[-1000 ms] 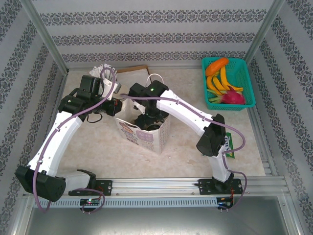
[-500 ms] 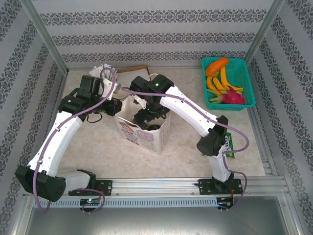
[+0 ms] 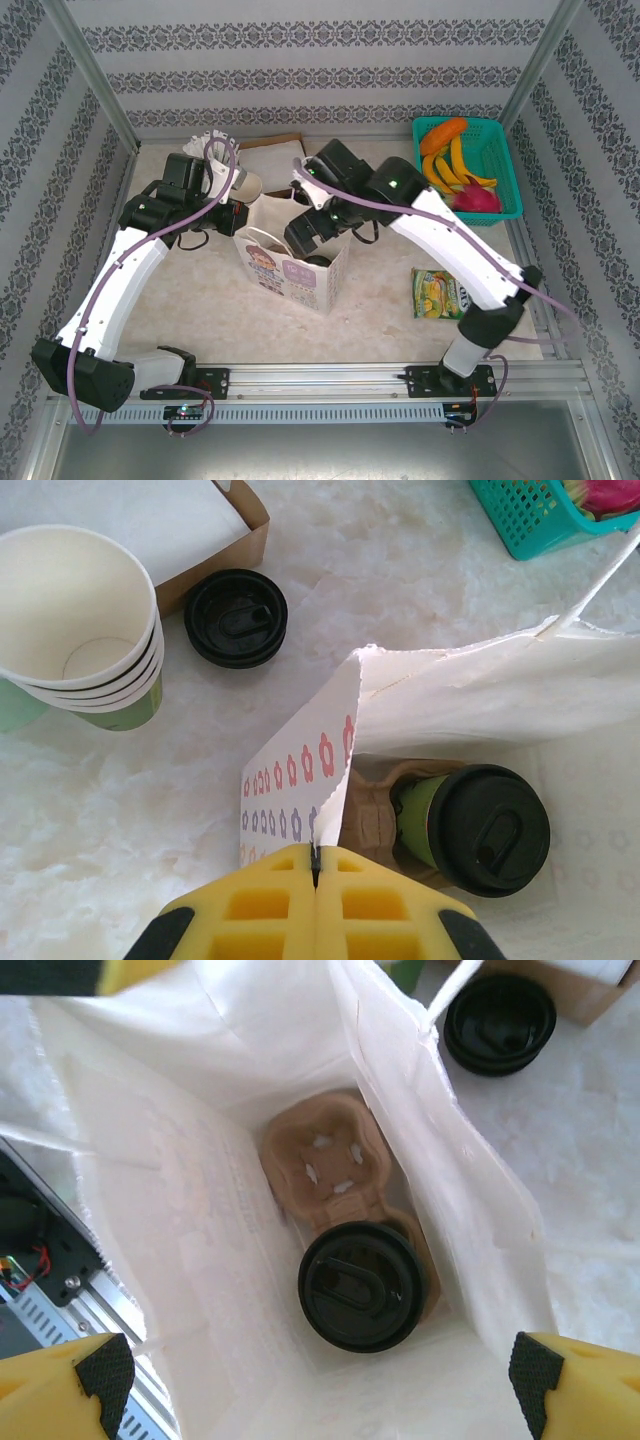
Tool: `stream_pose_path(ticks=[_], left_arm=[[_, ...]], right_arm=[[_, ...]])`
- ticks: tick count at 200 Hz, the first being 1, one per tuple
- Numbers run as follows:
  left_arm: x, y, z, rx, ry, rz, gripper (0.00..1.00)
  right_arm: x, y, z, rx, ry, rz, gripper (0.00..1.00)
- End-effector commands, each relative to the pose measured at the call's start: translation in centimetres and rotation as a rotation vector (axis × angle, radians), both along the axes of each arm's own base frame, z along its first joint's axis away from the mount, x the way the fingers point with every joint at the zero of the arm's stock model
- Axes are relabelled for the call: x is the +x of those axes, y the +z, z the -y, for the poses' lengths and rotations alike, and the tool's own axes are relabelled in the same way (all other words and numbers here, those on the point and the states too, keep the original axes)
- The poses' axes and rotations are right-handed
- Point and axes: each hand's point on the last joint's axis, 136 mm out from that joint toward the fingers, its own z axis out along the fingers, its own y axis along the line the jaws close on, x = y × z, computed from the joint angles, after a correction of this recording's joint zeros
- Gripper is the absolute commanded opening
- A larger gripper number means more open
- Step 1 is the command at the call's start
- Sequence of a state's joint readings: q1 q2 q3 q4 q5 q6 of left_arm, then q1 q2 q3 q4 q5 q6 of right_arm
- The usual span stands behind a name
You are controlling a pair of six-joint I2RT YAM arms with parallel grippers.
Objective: Pack the takeout coffee
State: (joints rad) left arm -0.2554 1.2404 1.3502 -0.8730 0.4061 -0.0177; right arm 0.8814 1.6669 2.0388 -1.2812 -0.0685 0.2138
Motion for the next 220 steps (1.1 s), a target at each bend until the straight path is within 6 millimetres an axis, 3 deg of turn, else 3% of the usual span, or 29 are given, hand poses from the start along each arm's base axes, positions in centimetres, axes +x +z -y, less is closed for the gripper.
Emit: stream_pose_path(ticks=[1,43,65,117,134,154,177,220], left_arm=[[0.2,0.5,0.1,-0.007,0.014,0.026,0.00],[0.4,0.5,0.0,-0.005,0.024,0.030,0.00],[0.5,0.4,0.0,-0.009,0.033,0.027,0.00],[0.2,1.4,1.1,-0.082,0.007,0.033,0.00],[0.2,1.3,0.9,-0.082,0.021,0.020,0.00],[0.2,1.0,0.9,-0.084,0.032,0.008,0.00],[0.3,0.8,0.7,-0.071,0.036,0.009,0.00],[0.0,0.9,0.5,-0.065,0.042,-0.002,0.00]], right_arm=[[0.1,2.0,-0.9,0.117,0.011,0.087,0.98],[-1.0,3.2,2.9,0.194,-0.108,0.164,0.98],[-1.8,1.5,5.0,0.285,-0.211,0.111,0.98],[-0.3,-0.3,10.0,0.408,-0.575,0.030,0.98],[-0.3,-2.0,9.7,0.413,-0.647,-0.066,0.96],[-0.3,-3.3,8.4,0.422,-0.665,-0.149,0.86],[-0.4,-4.9,8.4,0.343,-0.674,-0.172,0.77],[-1.0,-5.3,5.6,0.328,-0.557,-0.240,0.50]])
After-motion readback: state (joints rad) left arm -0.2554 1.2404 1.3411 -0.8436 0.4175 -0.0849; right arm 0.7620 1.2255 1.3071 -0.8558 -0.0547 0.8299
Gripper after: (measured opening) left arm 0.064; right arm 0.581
